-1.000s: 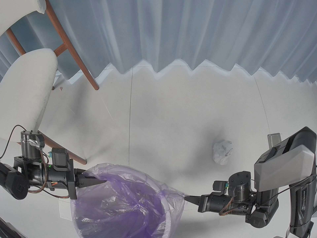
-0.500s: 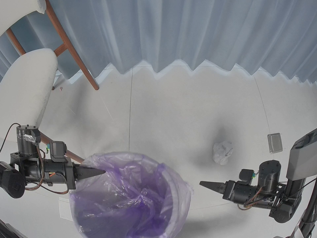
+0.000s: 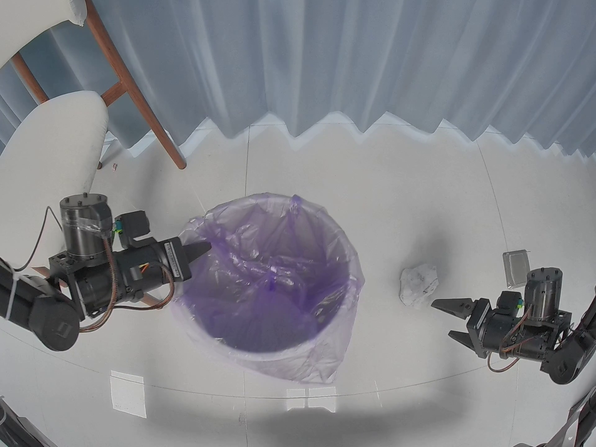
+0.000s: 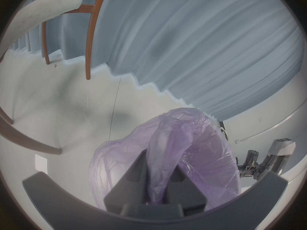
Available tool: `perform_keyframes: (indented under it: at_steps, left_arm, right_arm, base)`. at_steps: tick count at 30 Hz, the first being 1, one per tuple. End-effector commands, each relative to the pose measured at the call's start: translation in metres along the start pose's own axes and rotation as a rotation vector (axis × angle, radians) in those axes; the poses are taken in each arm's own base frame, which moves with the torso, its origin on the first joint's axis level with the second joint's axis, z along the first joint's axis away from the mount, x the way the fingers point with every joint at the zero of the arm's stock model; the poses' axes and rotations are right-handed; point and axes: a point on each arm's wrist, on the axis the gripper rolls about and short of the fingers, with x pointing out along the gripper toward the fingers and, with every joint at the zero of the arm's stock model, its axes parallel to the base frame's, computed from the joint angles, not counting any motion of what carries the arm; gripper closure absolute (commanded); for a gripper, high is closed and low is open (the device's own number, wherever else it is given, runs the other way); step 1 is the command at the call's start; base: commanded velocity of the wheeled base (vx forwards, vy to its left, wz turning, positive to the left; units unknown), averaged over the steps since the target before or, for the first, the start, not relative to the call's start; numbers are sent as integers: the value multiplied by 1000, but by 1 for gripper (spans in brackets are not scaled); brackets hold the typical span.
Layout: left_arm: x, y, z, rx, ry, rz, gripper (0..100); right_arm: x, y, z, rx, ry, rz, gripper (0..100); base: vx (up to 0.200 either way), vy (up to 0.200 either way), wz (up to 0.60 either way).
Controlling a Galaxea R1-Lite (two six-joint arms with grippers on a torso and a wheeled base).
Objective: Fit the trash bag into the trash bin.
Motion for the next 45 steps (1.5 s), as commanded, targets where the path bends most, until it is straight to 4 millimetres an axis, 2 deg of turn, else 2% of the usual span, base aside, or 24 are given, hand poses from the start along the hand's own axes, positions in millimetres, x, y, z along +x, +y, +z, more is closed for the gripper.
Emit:
perform_keyframes:
  at_steps: [1,6,10,15,21,30,31,37,42,43,45]
  left_arm:
    - [93,4,-35,-24,-57,27,100]
    - [124,12,-57,-11,-109,9,100]
    - [151,25,-74,-4,-194,17,100]
    - [172,31,-90,-4,-237,7,100]
    - [179,33,-93,-4,-240,6,100]
    - [176,33,-102,-5,-204,10,100]
    - [175,33,-103,-5,-198,10,0]
    - [169,25,-102,-2,-222,-11,0]
    - [140,14,-90,6,-242,-24,0]
    - [140,14,-90,6,-242,-24,0]
    - [114,5,-71,6,-275,-38,0]
  right_arm:
    - [-44,45,61,100,-181,52,0]
    - [-65,55,59,-2,-228,92,0]
    - [-86,62,50,-44,-225,87,0]
    - [-98,56,38,-35,-180,30,0]
    - [-103,56,33,-40,-185,40,0]
    - [-104,53,30,-37,-183,31,0]
    - [-105,52,29,-38,-183,29,0]
    - [-108,49,25,-39,-190,19,0]
    - [-107,36,17,-78,-184,-42,0]
    - [-107,36,17,-78,-184,-42,0]
    - [-107,31,13,-117,-183,-69,0]
  base:
    - [0,0,0]
    - [0,0,0]
    - [0,0,0]
    - [0,0,0]
    - [0,0,0]
    - [0,0,0]
    - [0,0,0]
    - [0,0,0]
    - [0,0,0]
    - [0,0,0]
    - [0,0,0]
